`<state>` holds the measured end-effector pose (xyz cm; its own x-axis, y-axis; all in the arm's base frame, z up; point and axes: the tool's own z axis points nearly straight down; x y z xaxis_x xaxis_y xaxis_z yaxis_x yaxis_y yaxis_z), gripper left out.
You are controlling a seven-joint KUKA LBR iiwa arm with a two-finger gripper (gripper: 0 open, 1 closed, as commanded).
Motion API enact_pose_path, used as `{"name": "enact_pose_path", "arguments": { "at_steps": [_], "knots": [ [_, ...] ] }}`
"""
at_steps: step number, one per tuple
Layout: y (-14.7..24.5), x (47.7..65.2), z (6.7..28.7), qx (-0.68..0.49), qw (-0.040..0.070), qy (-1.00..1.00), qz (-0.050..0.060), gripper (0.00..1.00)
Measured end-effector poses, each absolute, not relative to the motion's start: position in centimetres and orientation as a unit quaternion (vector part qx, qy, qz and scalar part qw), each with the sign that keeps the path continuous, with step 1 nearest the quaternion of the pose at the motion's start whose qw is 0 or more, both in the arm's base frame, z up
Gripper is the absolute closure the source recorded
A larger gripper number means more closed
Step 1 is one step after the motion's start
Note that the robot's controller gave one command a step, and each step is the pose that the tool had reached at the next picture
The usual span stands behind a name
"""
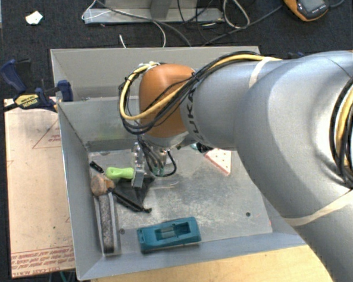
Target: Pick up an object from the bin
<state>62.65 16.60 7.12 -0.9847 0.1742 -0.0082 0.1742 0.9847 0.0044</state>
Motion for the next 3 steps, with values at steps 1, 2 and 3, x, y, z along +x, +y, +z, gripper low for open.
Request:
{"name": "enact_pose_path", "arguments": {
  "at_steps": [1, 2, 3],
  "knots": [
    [16.6, 62.3, 10.7, 0.088, 0.0, 0.996, 0.001, 1.0],
    [16.6, 62.4, 14.1, 0.088, 0.001, 0.996, 0.002, 1.0],
    [16.6, 62.6, 16.7, 0.088, 0.004, 0.996, 0.003, 1.0]
  ]
}}
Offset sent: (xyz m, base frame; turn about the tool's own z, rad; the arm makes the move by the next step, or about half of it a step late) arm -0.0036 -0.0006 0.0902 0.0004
